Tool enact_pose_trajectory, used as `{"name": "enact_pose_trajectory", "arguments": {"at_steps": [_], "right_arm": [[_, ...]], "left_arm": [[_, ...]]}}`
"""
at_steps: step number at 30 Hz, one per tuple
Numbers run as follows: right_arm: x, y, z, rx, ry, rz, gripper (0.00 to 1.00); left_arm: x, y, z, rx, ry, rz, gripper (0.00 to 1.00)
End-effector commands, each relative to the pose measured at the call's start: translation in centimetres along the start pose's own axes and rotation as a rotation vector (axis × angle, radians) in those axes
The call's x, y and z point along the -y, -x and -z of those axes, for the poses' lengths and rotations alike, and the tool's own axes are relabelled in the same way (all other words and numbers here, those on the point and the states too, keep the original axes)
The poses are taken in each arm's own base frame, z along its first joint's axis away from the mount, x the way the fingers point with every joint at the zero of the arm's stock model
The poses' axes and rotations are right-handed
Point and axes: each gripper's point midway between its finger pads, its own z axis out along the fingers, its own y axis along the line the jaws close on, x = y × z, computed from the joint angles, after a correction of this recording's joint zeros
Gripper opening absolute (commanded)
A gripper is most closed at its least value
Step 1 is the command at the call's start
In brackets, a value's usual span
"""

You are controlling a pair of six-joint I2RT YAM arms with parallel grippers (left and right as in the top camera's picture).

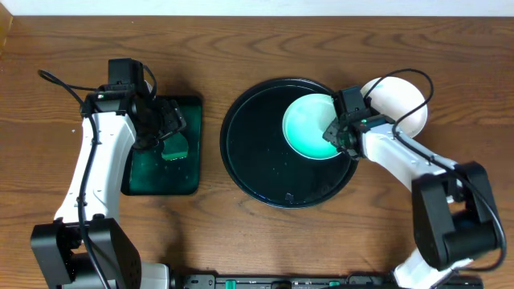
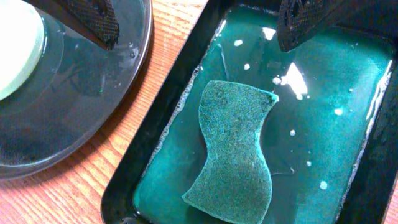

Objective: Clean dirty plates on tray and stack at the side
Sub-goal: 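Slide the plate to the tray's right edge with the right gripper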

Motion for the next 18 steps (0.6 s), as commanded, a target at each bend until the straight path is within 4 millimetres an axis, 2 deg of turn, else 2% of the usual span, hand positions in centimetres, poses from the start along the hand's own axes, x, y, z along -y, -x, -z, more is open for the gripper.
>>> {"name": "enact_pose_trajectory", "arguments": {"at_steps": [1, 4, 5, 6, 7, 8, 16, 18], "right_arm": [[1.1, -0.7, -1.9, -0.029, -0.047, -0.012, 0.54], [1.1, -0.7, -2.3, -0.026, -0.047, -0.010, 0.51], [1.0, -0.5, -2.3, -0.017, -0.044, -0.004, 0.44], [0.8, -0.3, -2.4, -0.011, -0.036, 0.006, 0.32], [0.3, 0.0, -2.4, 0.002, -0.017, 0.028, 0.08], [0.2, 0.1, -2.4, 0.006, -0.012, 0.035, 0.02], [-0.4, 0.4, -2.3, 0.025, 0.007, 0.216, 0.01], [-0.5, 0.8, -1.6, 0.055, -0.001, 0.295, 0.01]], "left_arm": [[0.1, -0.3, 0.0, -0.006, 0.000, -0.017, 0.82], [0.1, -0.3, 0.0, -0.006, 0.000, -0.017, 0.82], [0.1, -0.3, 0.0, -0.006, 0.000, -0.016, 0.82], [0.1, -0.3, 0.0, -0.006, 0.000, -0.016, 0.82], [0.1, -0.3, 0.0, -0.006, 0.000, -0.016, 0.82], [0.1, -0.3, 0.0, -0.006, 0.000, -0.016, 0.82], [0.1, -0.3, 0.0, -0.006, 0.000, -0.016, 0.82], [0.1, -0.3, 0.0, -0.006, 0.000, -0.016, 0.82]]}}
